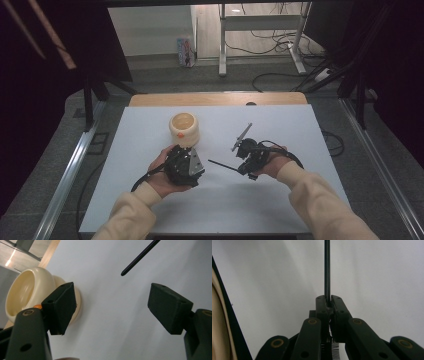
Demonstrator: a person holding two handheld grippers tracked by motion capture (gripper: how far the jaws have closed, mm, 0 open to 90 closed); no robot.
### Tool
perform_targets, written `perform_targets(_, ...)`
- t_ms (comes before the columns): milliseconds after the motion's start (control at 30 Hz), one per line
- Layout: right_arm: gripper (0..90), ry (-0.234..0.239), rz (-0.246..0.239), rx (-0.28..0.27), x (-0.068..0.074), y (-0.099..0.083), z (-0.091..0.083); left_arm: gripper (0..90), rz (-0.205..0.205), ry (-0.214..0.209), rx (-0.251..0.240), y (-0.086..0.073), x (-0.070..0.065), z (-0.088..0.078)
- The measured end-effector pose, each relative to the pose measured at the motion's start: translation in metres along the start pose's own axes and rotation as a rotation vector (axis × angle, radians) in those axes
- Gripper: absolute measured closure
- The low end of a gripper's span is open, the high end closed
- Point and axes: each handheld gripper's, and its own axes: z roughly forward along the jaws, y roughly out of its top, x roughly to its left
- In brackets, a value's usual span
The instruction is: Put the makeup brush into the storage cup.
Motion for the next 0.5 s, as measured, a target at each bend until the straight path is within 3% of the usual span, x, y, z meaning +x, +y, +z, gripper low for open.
perform_targets(500, 85.4, 0.012, -0.002, 0.003, -0.001, 0.001, 0.0, 26.9, 0.081, -0.037, -0.006, 0.016, -0.008, 0.018)
